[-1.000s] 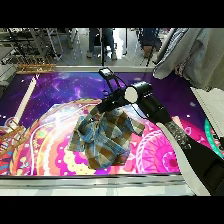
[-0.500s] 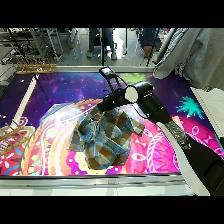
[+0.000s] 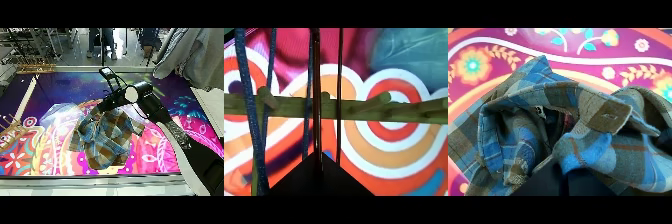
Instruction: Fold the clothes and pants, and hang the long-sleeved shirts on hangers.
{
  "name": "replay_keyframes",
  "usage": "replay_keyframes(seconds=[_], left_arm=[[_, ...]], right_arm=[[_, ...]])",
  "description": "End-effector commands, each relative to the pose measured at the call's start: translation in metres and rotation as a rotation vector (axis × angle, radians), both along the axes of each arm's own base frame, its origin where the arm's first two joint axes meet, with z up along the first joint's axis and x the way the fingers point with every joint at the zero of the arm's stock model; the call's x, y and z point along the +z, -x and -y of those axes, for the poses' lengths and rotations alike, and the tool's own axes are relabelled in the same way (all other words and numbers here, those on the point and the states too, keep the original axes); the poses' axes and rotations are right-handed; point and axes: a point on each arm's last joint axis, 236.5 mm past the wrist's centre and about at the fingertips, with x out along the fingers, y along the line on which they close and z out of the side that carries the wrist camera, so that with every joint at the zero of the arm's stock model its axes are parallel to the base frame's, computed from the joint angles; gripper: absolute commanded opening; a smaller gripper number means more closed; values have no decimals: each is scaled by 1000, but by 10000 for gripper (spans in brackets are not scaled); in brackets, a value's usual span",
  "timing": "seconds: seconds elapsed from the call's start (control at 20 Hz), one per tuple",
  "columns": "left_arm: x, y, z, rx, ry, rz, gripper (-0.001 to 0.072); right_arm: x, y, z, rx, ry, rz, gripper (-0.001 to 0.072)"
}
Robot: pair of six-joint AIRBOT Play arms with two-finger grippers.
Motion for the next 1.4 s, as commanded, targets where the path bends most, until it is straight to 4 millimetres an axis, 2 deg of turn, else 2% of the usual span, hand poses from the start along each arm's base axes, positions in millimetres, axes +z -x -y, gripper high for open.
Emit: replay_keyframes(seconds=[0.0,0.3,0.4,0.5,0.55,0.65,0.75,0.8,0.85,0.9,0.95,1.0,1.05,1.1,1.2,1.3,1.35], left_arm=[[13,-3,-2,-9,-35,16,16],[41,-4,-4,-8,-88,52,16],[60,-7,-6,-8,-135,86,16],[97,-18,-6,-30,-225,148,16],[122,-30,0,-56,-276,207,16],[178,-56,26,-108,-342,358,16],[218,-88,72,-182,-302,533,16],[235,-108,105,-268,-274,612,15],[247,-127,142,-393,-254,662,16],[256,-144,188,-554,-222,704,15],[260,-156,248,-763,-156,751,15],[261,-156,310,-996,-80,790,15],[260,-147,359,-1189,-13,817,15],[256,-134,400,-1357,58,833,15],[239,-107,449,-1592,185,812,15],[223,-88,475,-1712,341,785,15],[218,-84,481,-1738,397,785,15]], right_arm=[[-1,0,1,-1,6,-3,21],[-2,-1,2,-2,10,0,21],[-2,-1,2,-2,11,1,21],[-2,-1,2,-2,12,1,21],[-1,-1,2,-3,11,3,21],[-1,-1,2,-3,11,4,21],[0,-6,6,-13,22,21,20],[1,-13,11,-33,36,47,20],[3,-22,18,-68,42,69,19],[4,-32,30,-113,54,90,19],[5,-41,42,-159,60,93,19],[4,-49,58,-220,57,81,19],[4,-56,73,-276,43,67,18],[4,-63,86,-321,32,58,18],[3,-72,109,-366,35,54,19],[5,-77,125,-377,49,64,19],[7,-78,130,-370,59,71,19]])
